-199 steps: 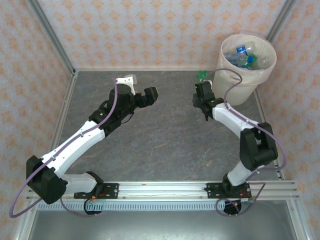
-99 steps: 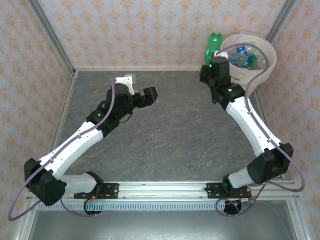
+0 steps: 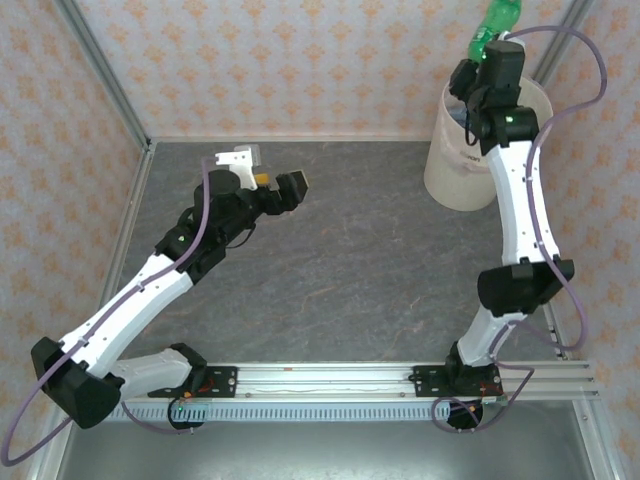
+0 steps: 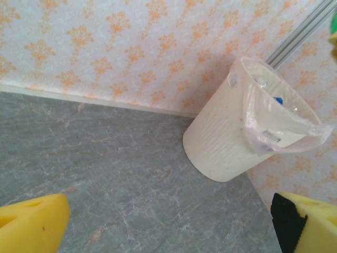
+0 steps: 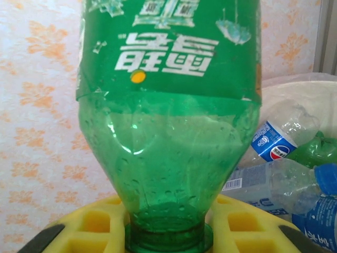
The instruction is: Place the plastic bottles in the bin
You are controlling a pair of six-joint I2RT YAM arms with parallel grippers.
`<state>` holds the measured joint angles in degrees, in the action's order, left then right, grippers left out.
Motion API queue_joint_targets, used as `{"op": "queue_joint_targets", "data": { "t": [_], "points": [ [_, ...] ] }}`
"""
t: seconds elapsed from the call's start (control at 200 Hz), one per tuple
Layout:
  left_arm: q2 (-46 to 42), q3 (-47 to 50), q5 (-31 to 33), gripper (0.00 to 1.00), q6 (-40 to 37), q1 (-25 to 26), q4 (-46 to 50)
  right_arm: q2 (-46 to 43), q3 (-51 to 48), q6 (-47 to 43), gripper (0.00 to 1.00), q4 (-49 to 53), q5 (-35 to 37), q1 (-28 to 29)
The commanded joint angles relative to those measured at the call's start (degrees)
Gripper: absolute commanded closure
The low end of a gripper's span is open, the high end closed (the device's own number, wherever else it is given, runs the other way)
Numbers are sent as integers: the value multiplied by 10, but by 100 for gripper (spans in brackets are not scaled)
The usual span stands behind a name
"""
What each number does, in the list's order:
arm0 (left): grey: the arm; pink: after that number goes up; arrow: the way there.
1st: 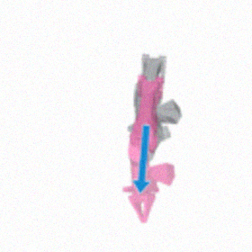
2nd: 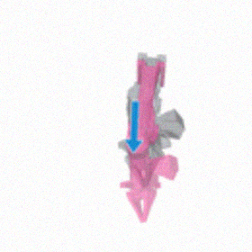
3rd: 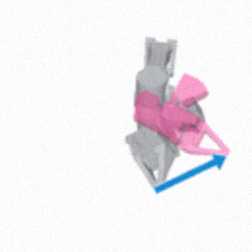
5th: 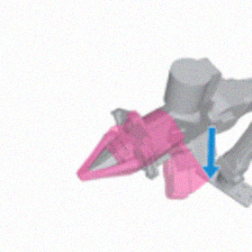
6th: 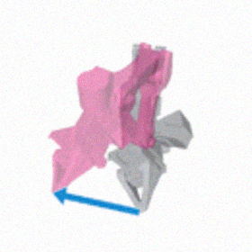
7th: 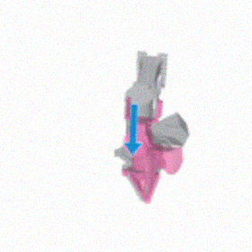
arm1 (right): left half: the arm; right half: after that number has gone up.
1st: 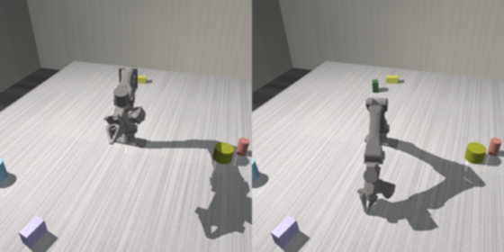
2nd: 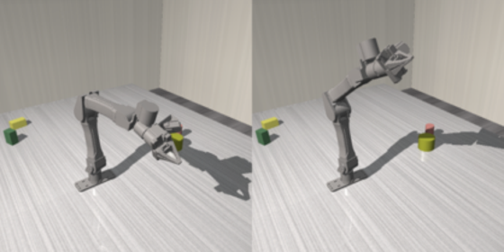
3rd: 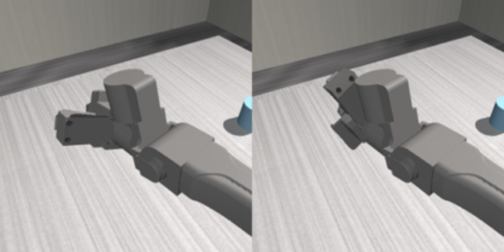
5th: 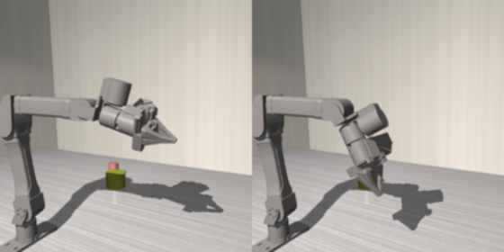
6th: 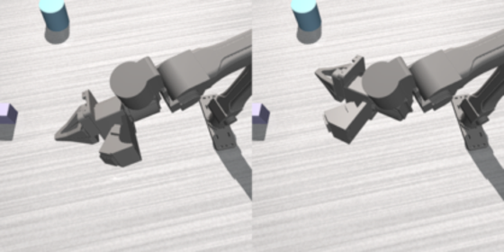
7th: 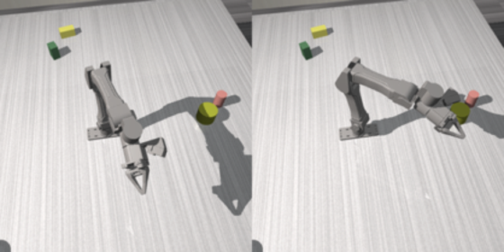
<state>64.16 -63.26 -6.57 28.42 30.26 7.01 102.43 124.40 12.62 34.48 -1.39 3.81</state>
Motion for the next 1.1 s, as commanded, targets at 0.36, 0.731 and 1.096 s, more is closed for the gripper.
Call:
{"op": "queue_joint_targets", "data": {
  "t": [0.36,0.731,1.096],
  "points": [
    [-46,9,52,1,-23,-5,16,115,93,57,85,75,-107,-65],
    [-31,3,40,1,-16,-6,5,115,108,35,31,89,-95,-65],
    [-30,8,36,1,-5,-6,-1,89,108,29,28,82,-79,-65]
  ]
}}
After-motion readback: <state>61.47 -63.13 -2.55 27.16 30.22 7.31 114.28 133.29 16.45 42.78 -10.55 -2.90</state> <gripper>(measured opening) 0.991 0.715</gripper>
